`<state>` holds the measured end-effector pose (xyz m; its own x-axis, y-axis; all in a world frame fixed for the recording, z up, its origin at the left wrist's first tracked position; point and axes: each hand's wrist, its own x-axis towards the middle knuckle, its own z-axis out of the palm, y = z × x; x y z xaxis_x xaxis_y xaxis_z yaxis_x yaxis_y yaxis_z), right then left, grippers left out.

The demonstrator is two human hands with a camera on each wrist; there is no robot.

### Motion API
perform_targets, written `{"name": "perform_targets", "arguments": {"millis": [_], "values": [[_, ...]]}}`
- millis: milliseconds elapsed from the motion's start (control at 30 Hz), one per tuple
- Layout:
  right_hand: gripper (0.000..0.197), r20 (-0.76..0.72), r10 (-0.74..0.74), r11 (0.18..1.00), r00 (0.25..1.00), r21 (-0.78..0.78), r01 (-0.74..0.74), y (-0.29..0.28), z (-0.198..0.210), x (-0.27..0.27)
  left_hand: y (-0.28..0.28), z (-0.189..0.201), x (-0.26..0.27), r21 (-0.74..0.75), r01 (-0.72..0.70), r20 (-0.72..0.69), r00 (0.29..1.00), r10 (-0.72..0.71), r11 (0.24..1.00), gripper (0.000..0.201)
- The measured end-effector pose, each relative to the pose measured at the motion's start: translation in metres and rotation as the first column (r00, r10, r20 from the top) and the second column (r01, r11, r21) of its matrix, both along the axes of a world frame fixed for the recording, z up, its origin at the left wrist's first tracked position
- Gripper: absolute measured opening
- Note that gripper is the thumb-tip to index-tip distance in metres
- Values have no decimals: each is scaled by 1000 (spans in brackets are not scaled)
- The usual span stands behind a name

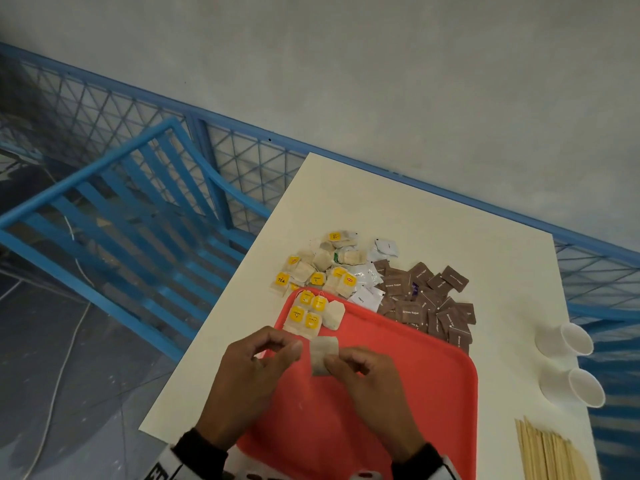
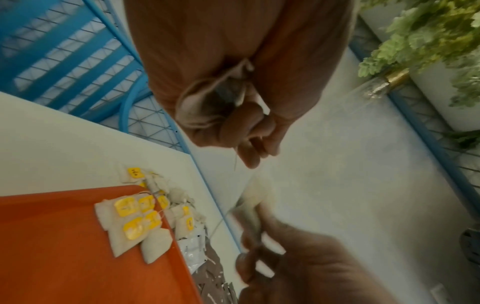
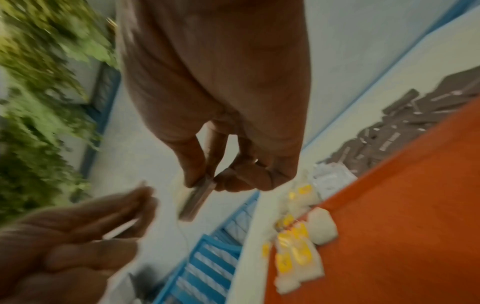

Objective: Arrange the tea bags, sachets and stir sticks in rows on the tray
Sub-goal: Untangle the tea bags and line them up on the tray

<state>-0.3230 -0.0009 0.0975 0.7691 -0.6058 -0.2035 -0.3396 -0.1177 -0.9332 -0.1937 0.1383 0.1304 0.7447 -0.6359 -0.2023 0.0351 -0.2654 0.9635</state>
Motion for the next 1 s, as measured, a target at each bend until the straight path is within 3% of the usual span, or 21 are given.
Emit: {"name": "perform_targets", "arguments": {"millis": [100,167,267,467,667,767,867,1000], "values": [[21,-147,-220,965,964,113,238,-16,-40,20,11,-11,10,76,-64,-69,995,69,995,20],[19,-274,-259,945,926,129,302,-29,-71,32,19,-16,17,115,-70,-129,988,85,991,22],[17,-367,-252,938,896,134,319,-42,-99,46,29,-22,28,156,-73,-159,982,98,985,21],[17,-446,-325,924,834,40,381,-45,-113,61,34,-22,43,164,-64,-222,970,101,984,24],[49,-559,-344,936,754,-147,319,-44,-119,69,31,-28,51,79,-118,-364,921,139,990,31],[46,-464,-363,932,808,-179,316,-40,-106,66,25,-25,50,34,-192,-545,819,179,981,40],[42,-215,-340,934,916,-191,301,-25,-63,60,17,-21,49,7,-247,-706,685,179,969,48],[26,23,-2,971,1000,-240,8,8,14,45,2,-16,40,-72,-281,-803,586,112,957,53]]}}
